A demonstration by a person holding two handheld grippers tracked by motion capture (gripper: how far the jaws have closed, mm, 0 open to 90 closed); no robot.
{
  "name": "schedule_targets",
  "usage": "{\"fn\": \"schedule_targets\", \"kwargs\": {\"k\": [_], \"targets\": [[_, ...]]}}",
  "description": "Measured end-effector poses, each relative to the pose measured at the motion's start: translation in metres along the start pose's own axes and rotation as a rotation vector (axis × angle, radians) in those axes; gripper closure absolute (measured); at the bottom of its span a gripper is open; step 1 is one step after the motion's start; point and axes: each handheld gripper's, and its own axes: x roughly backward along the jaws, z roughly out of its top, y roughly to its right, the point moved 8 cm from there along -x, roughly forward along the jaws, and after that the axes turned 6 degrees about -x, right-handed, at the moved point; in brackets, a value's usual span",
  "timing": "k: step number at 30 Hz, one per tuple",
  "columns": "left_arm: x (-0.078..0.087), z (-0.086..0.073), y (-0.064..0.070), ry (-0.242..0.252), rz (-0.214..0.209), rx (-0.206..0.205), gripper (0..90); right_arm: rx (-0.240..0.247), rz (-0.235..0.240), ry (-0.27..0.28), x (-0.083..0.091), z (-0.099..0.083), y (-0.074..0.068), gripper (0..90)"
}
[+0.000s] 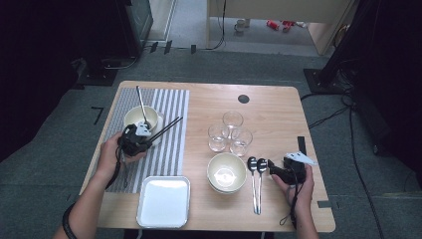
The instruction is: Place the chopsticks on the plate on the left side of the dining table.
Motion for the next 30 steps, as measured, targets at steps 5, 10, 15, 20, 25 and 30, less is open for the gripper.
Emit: {"fn": "schedule_targets", "kwargs": {"k": [5,10,15,20,25,30], "targets": [[-0.0009,0.0025,0.0016,-0.006,0.0,0.007,86.3,-0.005,0.005,0.001,0.0003,0.0001,0.0004,33.6],[-0.0013,0.0043,0.0011,-0.001,-0.011,0.022,86.1,-0.006,0.007,0.001,0.0004,0.0002,0.0006,34.0],[-0.003,0.0041,-0.0024,0.006,-0.007,0.052,84.5,-0.005,0.008,0.0,0.0004,0.0002,0.0008,34.2],[-0.0035,0.0052,-0.0008,0.007,0.002,0.052,84.1,-0.004,0.006,0.001,0.0004,0.0002,0.0008,34.5],[-0.0042,0.0053,0.0015,0.008,0.027,0.039,81.0,-0.003,0.005,0.001,0.0004,0.0002,0.0009,34.8],[-0.004,0.0047,0.0015,0.019,0.057,0.046,77.0,0.006,0.001,0.0,0.0004,0.0001,0.0011,35.7]]}}
